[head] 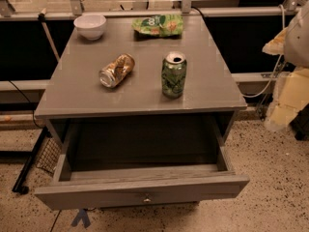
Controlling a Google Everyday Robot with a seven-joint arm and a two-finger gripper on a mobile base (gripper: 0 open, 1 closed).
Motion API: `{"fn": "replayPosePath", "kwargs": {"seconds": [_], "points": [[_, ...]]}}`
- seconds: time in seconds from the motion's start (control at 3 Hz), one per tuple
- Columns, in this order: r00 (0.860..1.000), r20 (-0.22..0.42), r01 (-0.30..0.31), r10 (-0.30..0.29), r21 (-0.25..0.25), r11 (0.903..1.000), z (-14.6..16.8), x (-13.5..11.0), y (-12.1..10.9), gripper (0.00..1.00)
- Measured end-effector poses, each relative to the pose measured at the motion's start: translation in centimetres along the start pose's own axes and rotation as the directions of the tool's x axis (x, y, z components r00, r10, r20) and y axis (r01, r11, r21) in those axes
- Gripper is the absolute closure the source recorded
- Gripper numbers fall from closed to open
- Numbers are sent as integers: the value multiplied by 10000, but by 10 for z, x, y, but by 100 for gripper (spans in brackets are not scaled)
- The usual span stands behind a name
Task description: Close top drawer
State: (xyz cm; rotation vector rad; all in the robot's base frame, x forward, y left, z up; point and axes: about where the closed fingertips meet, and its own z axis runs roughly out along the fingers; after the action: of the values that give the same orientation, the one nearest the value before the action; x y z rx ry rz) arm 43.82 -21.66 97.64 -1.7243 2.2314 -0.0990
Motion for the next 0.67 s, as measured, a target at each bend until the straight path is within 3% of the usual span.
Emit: {"fn": "replayPosePath", "kwargs": {"seconds": [0.67], "points": [[9998,71,-164,165,-67,9998,4,0,5,0]]}}
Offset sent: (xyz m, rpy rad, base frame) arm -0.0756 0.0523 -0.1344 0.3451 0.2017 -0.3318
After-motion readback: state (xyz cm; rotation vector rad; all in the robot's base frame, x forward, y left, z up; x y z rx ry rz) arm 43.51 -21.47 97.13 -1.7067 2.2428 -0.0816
